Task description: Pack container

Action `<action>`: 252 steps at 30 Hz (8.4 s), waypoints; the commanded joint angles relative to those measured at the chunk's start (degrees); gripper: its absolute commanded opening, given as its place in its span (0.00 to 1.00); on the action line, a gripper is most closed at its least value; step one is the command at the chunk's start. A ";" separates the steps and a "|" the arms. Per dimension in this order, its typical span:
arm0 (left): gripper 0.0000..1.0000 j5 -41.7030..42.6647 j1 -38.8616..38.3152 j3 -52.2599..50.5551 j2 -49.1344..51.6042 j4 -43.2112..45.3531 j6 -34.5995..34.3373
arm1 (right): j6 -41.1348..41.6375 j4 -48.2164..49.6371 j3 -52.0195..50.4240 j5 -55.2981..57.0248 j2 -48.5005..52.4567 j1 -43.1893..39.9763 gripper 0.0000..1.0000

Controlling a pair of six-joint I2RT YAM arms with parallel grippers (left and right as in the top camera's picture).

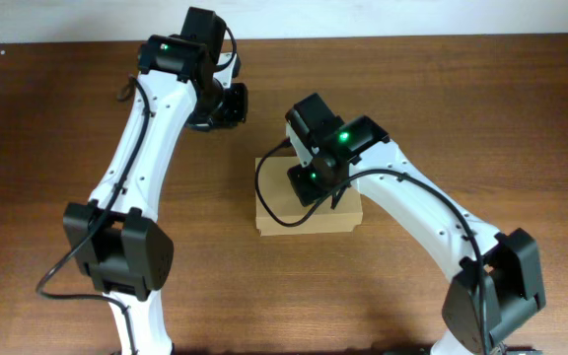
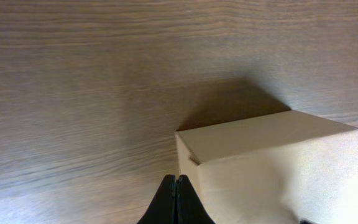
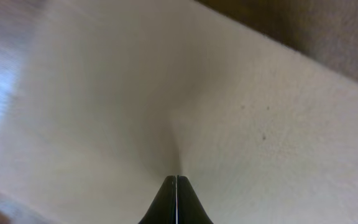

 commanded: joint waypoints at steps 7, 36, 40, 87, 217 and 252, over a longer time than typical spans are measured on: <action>0.02 -3.74 0.15 1.44 -2.32 -1.09 -0.74 | 1.70 3.98 -8.44 1.77 1.09 0.35 0.04; 1.00 -3.74 0.15 3.43 -23.26 -0.57 -0.72 | -5.05 -8.26 18.40 2.12 -8.07 0.17 0.99; 1.00 -2.62 0.15 3.43 -24.90 -1.55 -0.72 | -5.11 -9.05 19.82 2.47 -8.41 0.17 0.99; 1.00 2.84 0.15 -65.94 -101.26 11.72 5.29 | -8.48 -1.92 -28.74 4.55 -83.84 -6.95 0.99; 1.00 -8.76 18.40 -108.56 -117.96 29.44 16.04 | 0.02 14.64 -68.39 6.84 -100.08 -28.70 0.99; 1.00 -8.76 18.40 -108.56 -117.96 29.44 16.04 | -4.83 14.80 -76.89 4.52 -104.00 -28.70 0.99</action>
